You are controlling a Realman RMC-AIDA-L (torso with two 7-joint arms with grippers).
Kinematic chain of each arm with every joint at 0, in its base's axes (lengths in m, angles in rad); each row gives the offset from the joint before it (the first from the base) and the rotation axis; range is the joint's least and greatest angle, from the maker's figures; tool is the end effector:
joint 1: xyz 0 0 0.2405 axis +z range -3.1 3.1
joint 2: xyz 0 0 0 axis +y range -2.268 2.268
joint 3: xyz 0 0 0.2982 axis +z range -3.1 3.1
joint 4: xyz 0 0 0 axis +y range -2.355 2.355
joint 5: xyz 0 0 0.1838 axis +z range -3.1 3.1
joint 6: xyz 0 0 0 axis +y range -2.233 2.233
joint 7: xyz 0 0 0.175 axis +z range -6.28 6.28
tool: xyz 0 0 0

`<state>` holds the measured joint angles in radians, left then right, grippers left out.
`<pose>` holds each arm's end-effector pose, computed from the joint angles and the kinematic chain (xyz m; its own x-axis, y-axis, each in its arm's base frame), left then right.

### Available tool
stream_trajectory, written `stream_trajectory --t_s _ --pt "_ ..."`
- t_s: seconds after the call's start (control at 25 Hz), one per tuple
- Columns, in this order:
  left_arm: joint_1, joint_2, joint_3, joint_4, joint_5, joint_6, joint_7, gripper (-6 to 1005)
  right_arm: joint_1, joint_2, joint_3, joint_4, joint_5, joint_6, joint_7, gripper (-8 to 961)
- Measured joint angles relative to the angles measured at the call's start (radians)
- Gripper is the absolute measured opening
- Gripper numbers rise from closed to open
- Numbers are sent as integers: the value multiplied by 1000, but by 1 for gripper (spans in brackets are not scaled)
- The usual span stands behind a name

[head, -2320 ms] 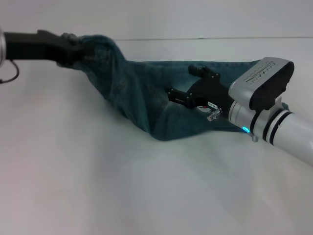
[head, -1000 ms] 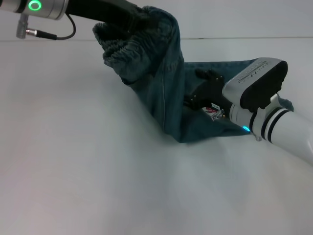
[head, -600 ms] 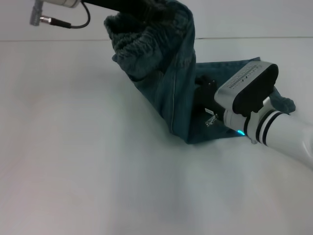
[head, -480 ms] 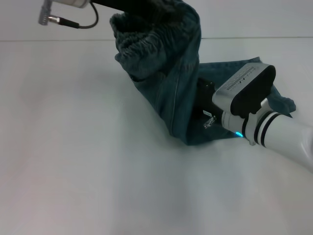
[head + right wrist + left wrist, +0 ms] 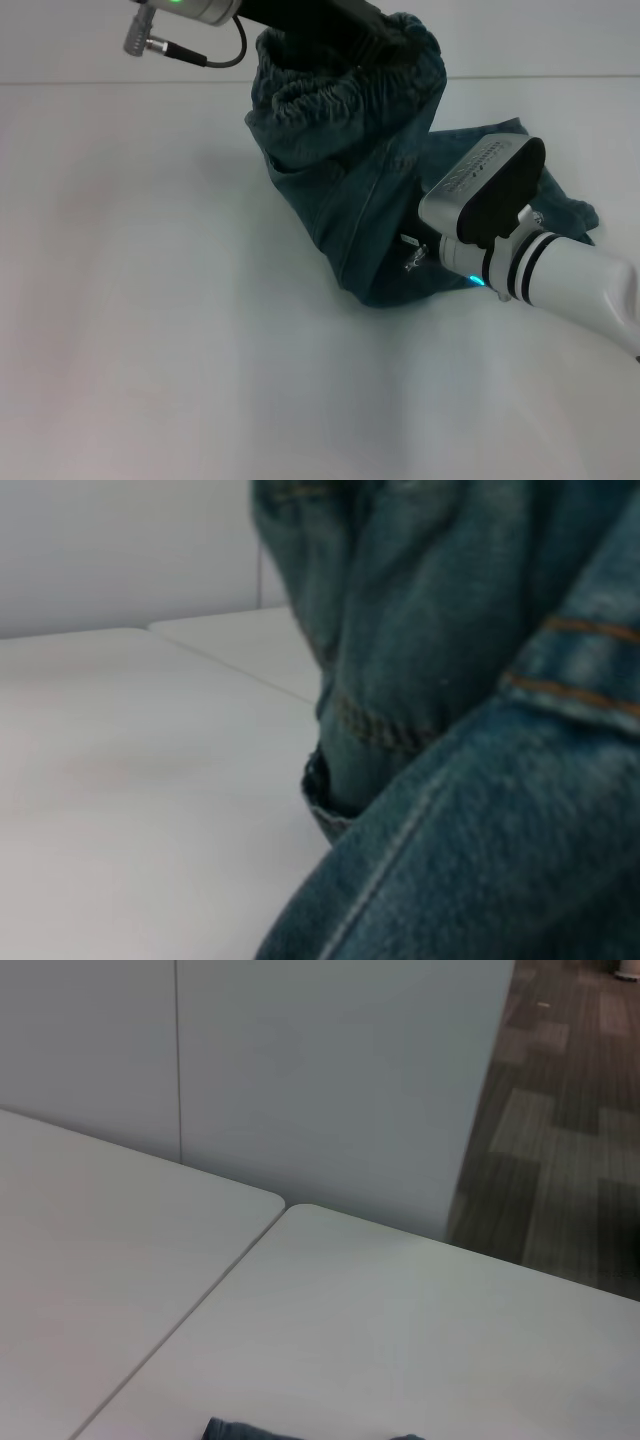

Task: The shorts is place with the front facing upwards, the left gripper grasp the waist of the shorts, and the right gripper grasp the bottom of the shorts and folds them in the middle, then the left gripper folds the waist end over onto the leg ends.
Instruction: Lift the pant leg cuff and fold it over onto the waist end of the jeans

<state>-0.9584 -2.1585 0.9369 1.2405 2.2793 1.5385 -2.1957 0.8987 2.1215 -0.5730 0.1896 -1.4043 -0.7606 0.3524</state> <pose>-0.0581 0.4190 -0.0375 0.9303 0.2655 0.2531 0.3205 -0.9240 -0.2084 0.2287 0.4141 -0.1599 0.8887 -0.2044 -0.4104 -0.4239 -0.7071 -0.5659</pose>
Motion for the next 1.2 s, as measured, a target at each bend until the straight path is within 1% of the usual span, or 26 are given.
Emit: stream_trajectory --t_s 0.2,0.6,0.8,1.0,1.2 --pt "-12 -2 8 -5 0 -9 0 43 11 0 26 8 -48 0 7 912" --pt "-11 -3 62 -22 0 -67 -2 44 14 -1 126 32 -143 6 0 911" --pt "-1 -3 81 -25 0 -81 -2 45 -12 -8 142 27 -143 -8 -2 912" --pt "-1 -2 85 -39 1 -93 -2 42 -12 -9 138 28 -156 -5 -2 912" --pt "-3 0 87 -47 5 -104 -1 43 -19 -9 156 27 -190 -6 -2 912"
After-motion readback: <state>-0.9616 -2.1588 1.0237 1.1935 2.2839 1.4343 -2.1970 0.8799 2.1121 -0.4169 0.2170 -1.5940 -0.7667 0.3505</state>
